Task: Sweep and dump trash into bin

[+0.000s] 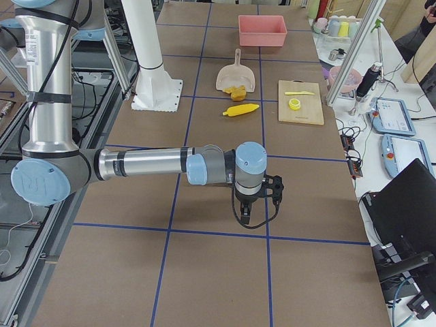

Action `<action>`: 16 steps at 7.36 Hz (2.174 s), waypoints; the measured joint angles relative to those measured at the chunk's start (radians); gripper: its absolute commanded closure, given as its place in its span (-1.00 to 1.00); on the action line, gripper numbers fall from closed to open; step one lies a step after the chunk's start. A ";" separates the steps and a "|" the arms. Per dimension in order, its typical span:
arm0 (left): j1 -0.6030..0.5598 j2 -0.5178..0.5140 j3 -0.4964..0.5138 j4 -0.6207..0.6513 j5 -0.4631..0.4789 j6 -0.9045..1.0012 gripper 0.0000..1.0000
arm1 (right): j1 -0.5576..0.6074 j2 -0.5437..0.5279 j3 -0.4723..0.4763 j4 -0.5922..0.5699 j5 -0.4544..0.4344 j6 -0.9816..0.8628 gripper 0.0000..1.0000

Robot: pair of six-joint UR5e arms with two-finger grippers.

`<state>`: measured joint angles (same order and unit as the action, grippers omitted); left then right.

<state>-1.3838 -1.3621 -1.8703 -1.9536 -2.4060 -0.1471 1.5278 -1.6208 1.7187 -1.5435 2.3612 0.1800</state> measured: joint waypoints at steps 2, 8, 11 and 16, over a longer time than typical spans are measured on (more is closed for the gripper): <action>0.122 -0.059 -0.032 -0.042 0.033 0.000 -0.97 | -0.012 0.005 0.020 0.001 0.022 0.035 -1.00; 0.504 -0.188 -0.182 -0.153 0.174 0.003 -0.97 | -0.312 -0.018 0.157 0.076 0.057 0.327 -1.00; 0.575 -0.267 -0.142 -0.208 0.212 0.108 -0.97 | -0.450 -0.089 0.155 0.167 0.035 0.350 -1.00; 0.622 -0.320 -0.048 -0.188 0.338 0.557 -0.97 | -0.539 -0.092 0.092 0.176 -0.039 0.349 -1.00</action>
<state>-0.7621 -1.6822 -1.9182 -2.1419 -2.0681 0.4100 0.9886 -1.7132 1.8106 -1.3678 2.3218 0.5288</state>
